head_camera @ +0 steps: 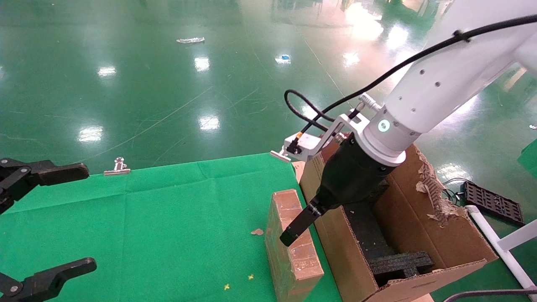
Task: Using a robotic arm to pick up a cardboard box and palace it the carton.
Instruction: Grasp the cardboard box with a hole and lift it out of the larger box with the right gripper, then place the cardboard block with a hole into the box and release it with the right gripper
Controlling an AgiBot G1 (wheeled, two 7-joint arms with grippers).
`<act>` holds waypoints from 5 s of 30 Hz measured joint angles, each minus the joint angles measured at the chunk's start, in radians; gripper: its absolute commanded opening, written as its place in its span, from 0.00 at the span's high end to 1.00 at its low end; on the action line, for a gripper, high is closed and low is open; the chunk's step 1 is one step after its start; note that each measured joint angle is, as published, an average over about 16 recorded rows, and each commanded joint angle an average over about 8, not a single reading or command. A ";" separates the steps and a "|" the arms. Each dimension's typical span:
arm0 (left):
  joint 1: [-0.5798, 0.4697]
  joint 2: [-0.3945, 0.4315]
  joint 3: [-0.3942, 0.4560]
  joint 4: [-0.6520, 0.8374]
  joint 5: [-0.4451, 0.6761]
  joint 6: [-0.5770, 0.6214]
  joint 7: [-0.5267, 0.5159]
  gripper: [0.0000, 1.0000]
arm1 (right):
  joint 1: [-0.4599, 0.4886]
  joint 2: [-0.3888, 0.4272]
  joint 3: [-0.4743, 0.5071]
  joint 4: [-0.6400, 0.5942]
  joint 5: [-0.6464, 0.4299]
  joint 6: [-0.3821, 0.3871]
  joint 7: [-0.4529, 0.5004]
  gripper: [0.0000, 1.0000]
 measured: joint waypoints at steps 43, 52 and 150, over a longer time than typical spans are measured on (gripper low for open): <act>-0.001 -0.001 0.003 0.000 -0.002 -0.001 0.001 1.00 | -0.037 0.005 -0.034 0.071 -0.087 0.082 0.046 1.00; -0.001 -0.001 0.003 0.000 -0.002 -0.002 0.002 1.00 | 0.076 0.123 0.046 0.074 -0.085 0.140 -0.069 1.00; -0.002 -0.004 0.009 0.000 -0.006 -0.004 0.005 0.00 | -0.454 0.070 0.084 -1.009 -0.059 0.409 -0.560 0.00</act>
